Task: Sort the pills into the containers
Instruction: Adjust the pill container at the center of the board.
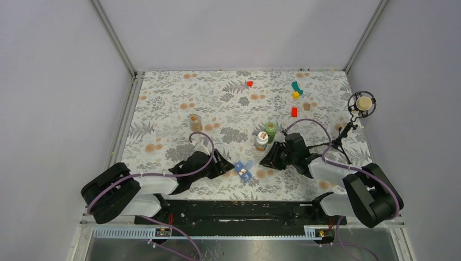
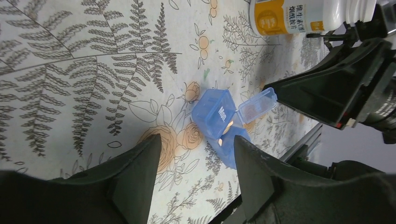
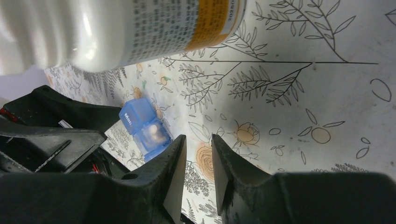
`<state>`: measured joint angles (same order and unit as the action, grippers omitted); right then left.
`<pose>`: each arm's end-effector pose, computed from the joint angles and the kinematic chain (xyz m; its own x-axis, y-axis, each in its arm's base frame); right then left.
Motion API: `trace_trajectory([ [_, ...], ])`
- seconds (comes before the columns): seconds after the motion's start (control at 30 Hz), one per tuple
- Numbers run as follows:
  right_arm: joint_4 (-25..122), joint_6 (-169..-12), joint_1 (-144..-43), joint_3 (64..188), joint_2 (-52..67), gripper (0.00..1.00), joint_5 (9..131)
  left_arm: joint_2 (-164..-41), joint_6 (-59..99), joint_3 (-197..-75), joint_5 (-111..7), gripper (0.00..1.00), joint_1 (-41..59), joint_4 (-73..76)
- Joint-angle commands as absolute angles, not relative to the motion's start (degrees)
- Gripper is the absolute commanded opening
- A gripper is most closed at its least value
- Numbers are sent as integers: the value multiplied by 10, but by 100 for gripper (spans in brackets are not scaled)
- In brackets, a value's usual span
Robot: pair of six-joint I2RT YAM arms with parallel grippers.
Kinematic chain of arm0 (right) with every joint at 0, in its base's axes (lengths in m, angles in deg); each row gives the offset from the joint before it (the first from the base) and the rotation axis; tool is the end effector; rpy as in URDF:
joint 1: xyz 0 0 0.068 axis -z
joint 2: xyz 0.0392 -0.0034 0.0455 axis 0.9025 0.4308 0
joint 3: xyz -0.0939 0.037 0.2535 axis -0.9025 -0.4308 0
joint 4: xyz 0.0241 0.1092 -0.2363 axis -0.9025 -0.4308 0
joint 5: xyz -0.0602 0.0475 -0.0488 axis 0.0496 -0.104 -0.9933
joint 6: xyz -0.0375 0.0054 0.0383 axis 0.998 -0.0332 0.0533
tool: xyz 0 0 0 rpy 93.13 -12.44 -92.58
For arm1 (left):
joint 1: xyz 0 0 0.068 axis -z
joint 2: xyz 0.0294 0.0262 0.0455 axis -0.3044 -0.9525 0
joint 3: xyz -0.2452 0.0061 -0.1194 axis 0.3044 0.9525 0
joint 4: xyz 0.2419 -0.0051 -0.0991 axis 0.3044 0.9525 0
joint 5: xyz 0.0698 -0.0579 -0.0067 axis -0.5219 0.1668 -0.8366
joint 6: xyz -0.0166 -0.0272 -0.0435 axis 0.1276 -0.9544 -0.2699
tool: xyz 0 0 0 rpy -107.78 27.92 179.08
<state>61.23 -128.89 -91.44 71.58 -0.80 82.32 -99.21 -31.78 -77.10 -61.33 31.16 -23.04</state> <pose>0.1939 0.1122 0.1417 -0.8700 0.3097 -0.3837 -0.0558 0.7113 0.7007 0.1385 -0.1580 0.1273 -0.8233 -0.4116 -0.3908 0.0252 0.6613 -0.7497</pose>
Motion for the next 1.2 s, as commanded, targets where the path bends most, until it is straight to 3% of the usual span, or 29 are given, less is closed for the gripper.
trace_trajectory([
  [0.0,653,-1305,-923,733,15,33,805,-1026,-380,-770,-644,59,327,-286],
  [0.13,662,-1308,-925,732,25,32,802,-1060,-405,-777,-651,57,342,-293],
  [0.33,680,-1311,-926,727,40,31,809,-1109,-449,-770,-665,40,363,-343],
  [0.77,710,-1312,-928,718,60,31,837,-1120,-497,-735,-717,42,374,-408],
  [1.17,728,-1316,-930,720,75,31,858,-1171,-530,-734,-724,34,377,-472],
])
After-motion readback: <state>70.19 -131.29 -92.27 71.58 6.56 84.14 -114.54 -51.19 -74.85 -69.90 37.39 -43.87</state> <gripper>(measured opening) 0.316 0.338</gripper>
